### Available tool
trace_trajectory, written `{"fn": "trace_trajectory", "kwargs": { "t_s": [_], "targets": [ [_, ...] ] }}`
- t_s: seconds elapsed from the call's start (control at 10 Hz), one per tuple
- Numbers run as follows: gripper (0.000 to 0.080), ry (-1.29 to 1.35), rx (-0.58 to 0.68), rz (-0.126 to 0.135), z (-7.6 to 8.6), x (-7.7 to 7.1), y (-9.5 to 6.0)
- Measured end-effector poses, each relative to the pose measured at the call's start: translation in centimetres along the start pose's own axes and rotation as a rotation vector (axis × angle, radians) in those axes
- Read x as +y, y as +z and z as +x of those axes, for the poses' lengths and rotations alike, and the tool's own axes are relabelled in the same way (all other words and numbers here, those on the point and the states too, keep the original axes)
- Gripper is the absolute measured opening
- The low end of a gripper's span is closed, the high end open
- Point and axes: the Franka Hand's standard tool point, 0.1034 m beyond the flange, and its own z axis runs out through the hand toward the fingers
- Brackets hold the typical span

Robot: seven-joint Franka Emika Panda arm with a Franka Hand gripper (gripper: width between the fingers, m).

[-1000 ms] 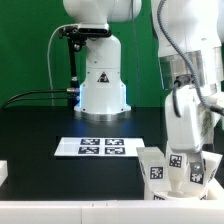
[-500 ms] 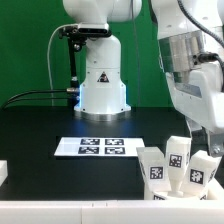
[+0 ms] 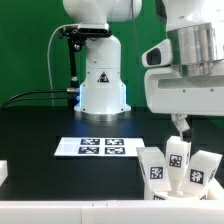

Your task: Assemble stool

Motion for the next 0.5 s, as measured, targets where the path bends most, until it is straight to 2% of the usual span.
{"fn": "trace_trajectory", "kwargs": {
  "t_s": [0.4, 0.5],
  "targets": [
    [0.0649, -0.259, 0.011, -0.022, 0.41, 0.38, -0.03],
    [0.0649, -0.477, 0.017, -0.051, 0.42, 0.19, -0.03]
  ]
}}
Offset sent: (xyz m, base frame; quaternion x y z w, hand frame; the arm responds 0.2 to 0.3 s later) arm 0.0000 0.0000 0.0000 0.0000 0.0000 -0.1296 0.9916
